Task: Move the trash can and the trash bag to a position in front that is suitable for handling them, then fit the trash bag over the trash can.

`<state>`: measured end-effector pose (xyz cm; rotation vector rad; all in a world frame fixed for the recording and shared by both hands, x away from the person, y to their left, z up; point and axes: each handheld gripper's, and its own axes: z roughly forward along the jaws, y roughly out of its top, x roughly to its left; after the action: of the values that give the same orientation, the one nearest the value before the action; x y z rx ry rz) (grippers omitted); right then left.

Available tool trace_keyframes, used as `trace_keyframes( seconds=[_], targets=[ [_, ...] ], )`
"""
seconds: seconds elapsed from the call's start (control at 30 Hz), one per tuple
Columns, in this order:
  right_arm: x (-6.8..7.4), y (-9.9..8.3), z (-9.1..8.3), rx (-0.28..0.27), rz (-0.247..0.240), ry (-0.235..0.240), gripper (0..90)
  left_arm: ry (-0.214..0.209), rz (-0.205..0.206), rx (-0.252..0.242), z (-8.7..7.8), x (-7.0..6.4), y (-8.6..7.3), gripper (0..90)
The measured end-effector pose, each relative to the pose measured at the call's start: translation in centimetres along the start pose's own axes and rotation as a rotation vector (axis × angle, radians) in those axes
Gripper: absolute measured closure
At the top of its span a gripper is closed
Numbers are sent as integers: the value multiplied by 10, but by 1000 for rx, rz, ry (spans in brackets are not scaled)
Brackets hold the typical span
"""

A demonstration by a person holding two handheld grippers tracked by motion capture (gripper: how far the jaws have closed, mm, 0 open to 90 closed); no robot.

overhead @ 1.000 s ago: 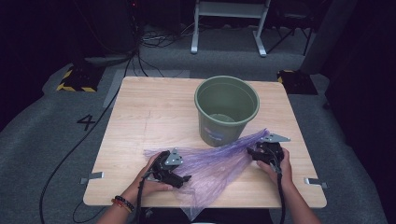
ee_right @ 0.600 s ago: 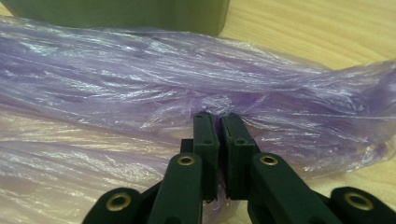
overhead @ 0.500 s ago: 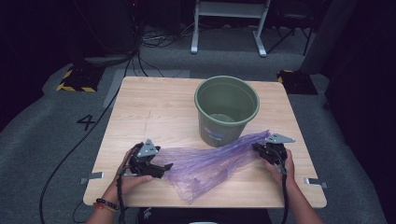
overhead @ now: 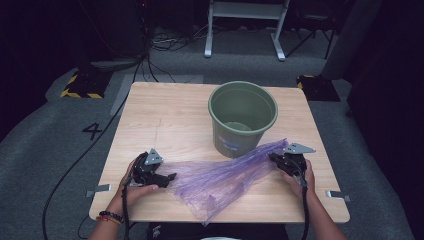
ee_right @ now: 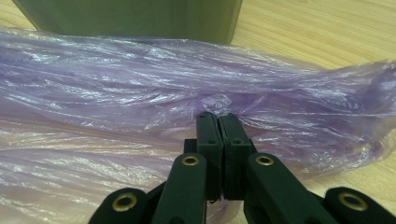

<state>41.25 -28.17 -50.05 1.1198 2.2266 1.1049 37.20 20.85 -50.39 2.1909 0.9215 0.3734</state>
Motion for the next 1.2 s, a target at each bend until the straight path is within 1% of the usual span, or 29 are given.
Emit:
trace_keyframes(
  seconds=[0.1, 0.13, 0.27, 0.3, 0.33, 0.37, 0.43, 0.5, 0.53, 0.57, 0.63, 0.67, 0.7, 0.73, 0.8, 0.83, 0.87, 0.93, 0.97, 1.0, 1.03, 1.07, 1.1, 1.13, 1.17, 1.2],
  targets=[
    [1, 0, -1, -6, -6, 3, 888, 3, -1, 2, 0, 0, 0, 153],
    [1, -1, -2, -20, -9, 7, 888, 3, -1, 2, 0, 0, 0, 153],
    [1, 0, -3, -34, -9, 12, 888, 3, 0, 2, 0, 0, 0, 152],
    [2, 0, -4, -50, -15, 15, 888, 1, -1, 1, 0, 0, 0, 150],
    [2, 0, -4, -50, -15, 15, 888, 1, -1, 1, 0, 0, 0, 151],
    [3, 2, -6, -68, -28, 14, 888, 1, -1, 1, 0, 0, 0, 151],
    [4, 5, -8, -87, -37, 12, 889, 1, -1, 1, 0, 0, 0, 151],
    [5, 9, -13, -119, -48, 9, 889, 1, -1, 1, 0, 0, 0, 151],
    [5, 9, -13, -119, -48, 9, 889, 1, -3, 0, 0, 0, 0, 151],
    [7, 13, -21, -170, -61, 20, 889, -4, -6, -1, 0, 0, 0, 151],
    [9, 17, -27, -198, -77, 12, 889, -4, -5, -2, 0, 1, 0, 158],
    [9, 17, -27, -198, -77, 12, 889, -6, -13, -4, -1, 1, 0, 158],
    [11, 21, -34, -234, -80, 19, 889, -10, -23, 1, -1, 2, 1, 160],
    [13, 23, -36, -247, -82, 23, 889, -10, -25, 2, -3, 3, 2, 162],
    [17, 28, -40, -266, -108, 27, 889, -3, -13, -14, -7, 3, 6, 162],
    [19, 30, -42, -275, -122, 25, 888, -6, -23, -35, -10, 2, 9, 162],
    [22, 33, -44, -281, -137, 23, 889, -9, -20, -52, -13, 3, 12, 161],
    [28, 38, -46, -291, -170, 19, 889, -28, -25, -88, -18, 0, 20, 161],
    [30, 40, -48, -299, -184, 19, 889, -38, -18, -98, -20, -3, 25, 161],
    [32, 42, -49, -304, -195, 20, 889, -38, -18, -98, -20, -3, 25, 161],
    [34, 43, -50, -310, -206, 20, 888, -65, 31, -111, -22, -14, 38, 161],
    [36, 45, -51, -320, -215, 22, 888, -65, 31, -111, -22, -14, 38, 161],
    [36, 45, -51, -320, -215, 22, 888, -76, 45, -116, -22, -19, 43, 161],
    [40, 47, -52, -325, -228, 20, 888, -101, 87, -126, -23, -34, 56, 161],
    [40, 47, -52, -325, -228, 20, 888, -101, 87, -126, -23, -34, 56, 161],
    [44, 48, -54, -331, -248, 13, 888, -120, 107, -132, -23, -41, 61, 161]
  ],
)
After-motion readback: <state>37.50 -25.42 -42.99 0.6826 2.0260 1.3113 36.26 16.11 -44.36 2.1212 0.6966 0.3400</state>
